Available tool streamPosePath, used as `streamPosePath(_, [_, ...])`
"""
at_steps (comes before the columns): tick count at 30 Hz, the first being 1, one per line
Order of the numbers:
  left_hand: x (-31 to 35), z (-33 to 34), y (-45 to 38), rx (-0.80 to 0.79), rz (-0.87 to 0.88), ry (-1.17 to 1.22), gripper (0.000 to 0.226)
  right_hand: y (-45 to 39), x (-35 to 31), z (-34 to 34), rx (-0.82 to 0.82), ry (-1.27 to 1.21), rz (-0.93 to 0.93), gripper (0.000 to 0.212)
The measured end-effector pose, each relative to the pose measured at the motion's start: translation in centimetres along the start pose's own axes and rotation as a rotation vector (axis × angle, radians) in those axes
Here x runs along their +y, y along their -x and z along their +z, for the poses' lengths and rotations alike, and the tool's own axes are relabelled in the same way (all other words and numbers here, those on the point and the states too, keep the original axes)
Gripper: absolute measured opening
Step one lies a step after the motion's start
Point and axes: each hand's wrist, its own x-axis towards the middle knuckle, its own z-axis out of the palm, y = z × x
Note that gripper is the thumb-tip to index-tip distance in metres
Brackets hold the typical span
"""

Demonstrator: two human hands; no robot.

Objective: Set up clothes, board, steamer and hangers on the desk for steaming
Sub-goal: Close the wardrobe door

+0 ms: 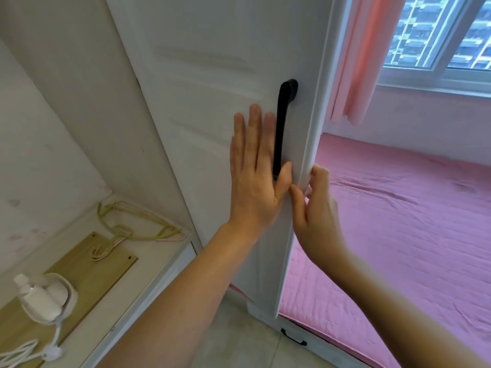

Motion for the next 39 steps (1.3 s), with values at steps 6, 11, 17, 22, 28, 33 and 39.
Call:
streamPosePath(6, [-0.4, 2.9, -0.7, 0.124, 0.034, -0.039, 0.060, -1.3, 1.6, -0.5, -0.019, -0.036, -0.038, 0.024])
streamPosePath(11, [-0.6, 5.6, -1.8, 0.165, 0.018, -0.101, 0.067, -3.7, 3.8, -1.6, -0.062, -0.091, -0.055, 0.023])
streamPosePath(17, [-1.3, 9.6, -3.6, 0.232, -0.016, -0.215, 0.064, -7.9, 7.1, -3.4, -0.205, -0.213, -0.066, 0.024])
streamPosePath(22, [-2.5, 12.5, -5.6, 0.229, -0.071, -0.345, 0.062, -11.8, 10.2, -4.1, -0.282, -0.267, -0.058, 0.019])
streamPosePath(28, [-4.5, 13.5, -7.3, 0.059, -0.119, -0.557, 0.067, -16.4, 13.4, -4.0, -0.345, -0.314, -0.036, 0.013])
streamPosePath(33, [-6.7, 14.2, -8.8, -0.027, -0.074, -0.684, 0.078, -19.5, 15.6, -3.0, -0.361, -0.348, -0.011, 0.015])
streamPosePath(39, [-11.2, 14.6, -10.2, -0.074, 0.041, -0.889, 0.062, -23.1, 17.7, -1.1, -0.315, -0.340, 0.008, 0.020])
